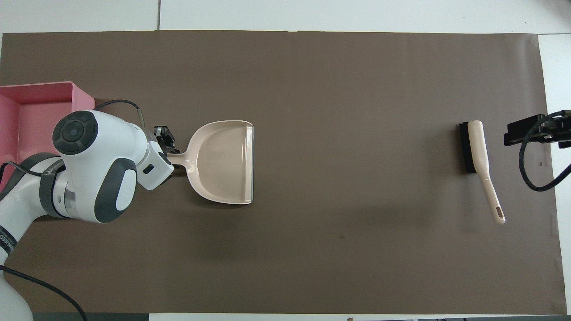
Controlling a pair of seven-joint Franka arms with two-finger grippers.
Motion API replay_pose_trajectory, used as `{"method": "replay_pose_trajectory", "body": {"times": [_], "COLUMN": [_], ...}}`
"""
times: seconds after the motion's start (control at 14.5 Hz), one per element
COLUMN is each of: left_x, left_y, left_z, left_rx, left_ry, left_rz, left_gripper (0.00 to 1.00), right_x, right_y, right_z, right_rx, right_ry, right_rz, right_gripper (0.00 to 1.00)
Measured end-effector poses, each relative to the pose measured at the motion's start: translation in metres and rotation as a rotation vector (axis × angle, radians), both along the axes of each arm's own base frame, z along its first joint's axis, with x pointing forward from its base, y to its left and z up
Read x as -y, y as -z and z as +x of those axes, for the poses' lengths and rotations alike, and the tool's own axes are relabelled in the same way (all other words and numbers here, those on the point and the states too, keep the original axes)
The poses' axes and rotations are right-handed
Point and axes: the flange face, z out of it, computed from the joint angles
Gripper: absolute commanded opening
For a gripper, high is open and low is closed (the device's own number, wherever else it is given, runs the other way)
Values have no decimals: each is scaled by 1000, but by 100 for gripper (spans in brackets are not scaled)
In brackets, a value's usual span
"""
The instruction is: Clean e-waste and dump in bin
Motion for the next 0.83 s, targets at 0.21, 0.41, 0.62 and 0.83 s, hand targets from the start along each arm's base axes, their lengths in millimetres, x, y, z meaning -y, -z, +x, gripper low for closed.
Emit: {"method": "replay_pose_trajectory", "body": {"times": [0.21,0.41,0.62,0.83], "left_x": [1,2,-2,-24], "left_y": [0,-9,-42,-83], "left_z": [0,3,13,27], "left_rx": [0,-11,-36,-38], "left_ry": [4,5,-3,-43], "left_rz": [0,3,10,13], "left_gripper": [100,100,100,100], "right_x": [0,0,0,0], "right_y": [0,0,0,0], "right_z": [0,0,0,0], "right_rx": [0,0,0,0], "right_ry": [0,0,0,0], "right_rz": [0,0,0,0], "right_gripper": [99,99,99,99]}}
